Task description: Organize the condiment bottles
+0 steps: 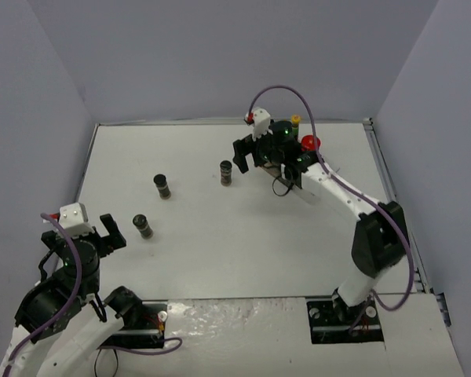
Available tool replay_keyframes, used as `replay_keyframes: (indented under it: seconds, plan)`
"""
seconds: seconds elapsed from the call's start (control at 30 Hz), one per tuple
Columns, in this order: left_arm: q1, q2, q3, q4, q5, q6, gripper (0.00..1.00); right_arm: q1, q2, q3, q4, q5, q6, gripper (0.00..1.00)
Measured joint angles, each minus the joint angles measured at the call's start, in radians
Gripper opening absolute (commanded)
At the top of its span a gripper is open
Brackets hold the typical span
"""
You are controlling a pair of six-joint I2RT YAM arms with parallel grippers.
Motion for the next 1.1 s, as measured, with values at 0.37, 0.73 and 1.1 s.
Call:
replay_keyframes:
  seconds: [0.37, 0.73, 1.1]
  plan:
    - [0.006, 0.002, 0.000, 0.000, 0.010, 0.000, 0.97, 0.025, 0.355, 0.199, 0.026, -0.090, -0.073, 0.95]
    - [0.011, 0.010, 0.000, 0.001, 0.018, 0.001, 0.97, 0.041, 0.456, 0.244, 0.034, -0.109, -0.089, 0.39]
    - [0.012, 0.011, 0.000, 0.003, 0.027, 0.004, 0.97, 0.041, 0.312, 0.082, 0.051, -0.095, -0.096, 0.00]
